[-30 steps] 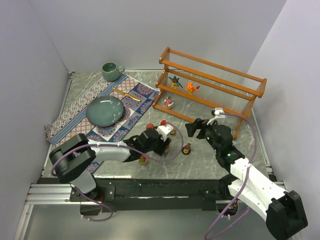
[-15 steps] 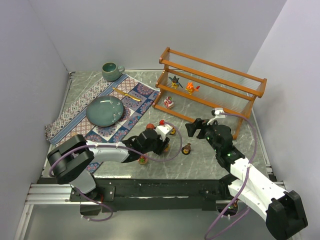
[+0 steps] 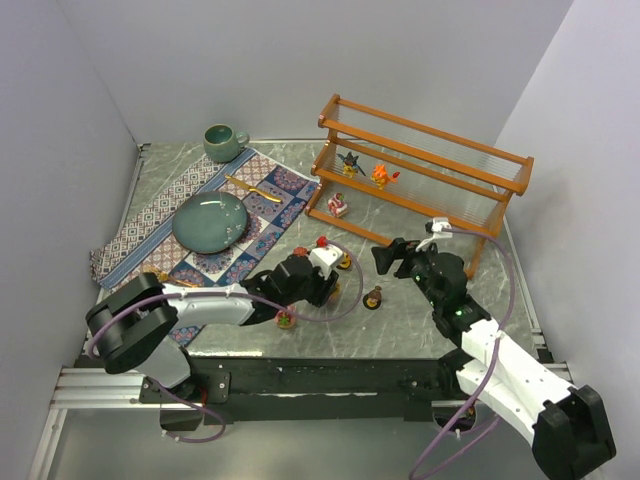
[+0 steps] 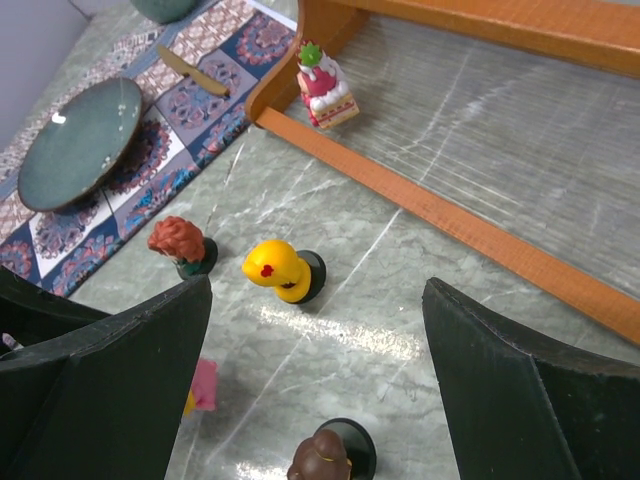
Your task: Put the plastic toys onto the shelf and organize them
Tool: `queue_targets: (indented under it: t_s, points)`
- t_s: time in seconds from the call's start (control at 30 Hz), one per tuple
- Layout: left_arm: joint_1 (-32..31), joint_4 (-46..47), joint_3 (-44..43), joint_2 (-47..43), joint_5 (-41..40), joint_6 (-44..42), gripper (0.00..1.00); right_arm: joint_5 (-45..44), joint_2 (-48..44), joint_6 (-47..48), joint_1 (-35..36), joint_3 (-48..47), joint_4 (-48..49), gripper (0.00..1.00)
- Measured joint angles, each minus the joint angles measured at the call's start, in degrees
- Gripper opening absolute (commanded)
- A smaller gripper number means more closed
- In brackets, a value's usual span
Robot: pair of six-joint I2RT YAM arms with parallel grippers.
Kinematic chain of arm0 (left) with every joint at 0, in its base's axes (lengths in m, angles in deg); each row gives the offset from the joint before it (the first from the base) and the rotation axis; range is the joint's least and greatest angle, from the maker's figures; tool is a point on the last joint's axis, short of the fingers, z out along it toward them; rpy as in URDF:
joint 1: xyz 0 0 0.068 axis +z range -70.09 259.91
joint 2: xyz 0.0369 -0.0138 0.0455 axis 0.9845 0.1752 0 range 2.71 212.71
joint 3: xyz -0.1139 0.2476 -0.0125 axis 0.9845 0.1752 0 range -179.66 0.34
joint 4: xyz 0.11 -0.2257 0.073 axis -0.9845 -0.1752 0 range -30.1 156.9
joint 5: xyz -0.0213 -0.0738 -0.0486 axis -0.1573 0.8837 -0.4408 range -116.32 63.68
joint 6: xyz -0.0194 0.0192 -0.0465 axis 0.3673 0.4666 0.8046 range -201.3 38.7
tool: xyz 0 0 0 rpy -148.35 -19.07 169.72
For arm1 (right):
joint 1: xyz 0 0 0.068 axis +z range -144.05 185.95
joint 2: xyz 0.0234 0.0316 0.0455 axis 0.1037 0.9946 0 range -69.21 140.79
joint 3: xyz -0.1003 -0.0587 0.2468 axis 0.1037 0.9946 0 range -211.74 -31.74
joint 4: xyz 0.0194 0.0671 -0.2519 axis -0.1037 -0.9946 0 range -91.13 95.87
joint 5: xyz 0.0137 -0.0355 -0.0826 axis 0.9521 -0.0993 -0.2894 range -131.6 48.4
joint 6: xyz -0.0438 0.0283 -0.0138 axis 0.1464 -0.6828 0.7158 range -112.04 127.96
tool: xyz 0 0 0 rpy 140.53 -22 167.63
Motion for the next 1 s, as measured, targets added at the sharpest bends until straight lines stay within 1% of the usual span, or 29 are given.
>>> queue_targets:
  t_s: [0.17, 0.33, 0.57, 0.77, 1.0]
  points:
    - [0.3, -1.2, -3.1, -0.5, -1.3, -0.2, 0.2, -1.0, -2.5, -0.1, 0.0, 1.6, 0.5, 0.93]
    - [1.9, -1.8, -10.6, 1.3, -1.3, -1.1, 0.21, -3.7, -5.9, -0.2, 0.0, 3.0, 0.5, 0.93]
    - [5.7, -2.5, -22.1, 8.4, -0.8, -2.3, 0.24, -10.1, -13.0, -1.0, 0.0, 5.2, 0.5, 0.93]
    - [8.0, -2.5, -28.4, 16.3, -0.5, -2.9, 0.25, -14.8, -17.7, -2.1, -0.1, 7.8, 0.2, 0.93]
    - [8.6, -2.3, -34.1, 24.0, 1.7, -4.4, 0.27, -17.1, -19.0, -2.7, -0.1, 8.0, 0.3, 0.93]
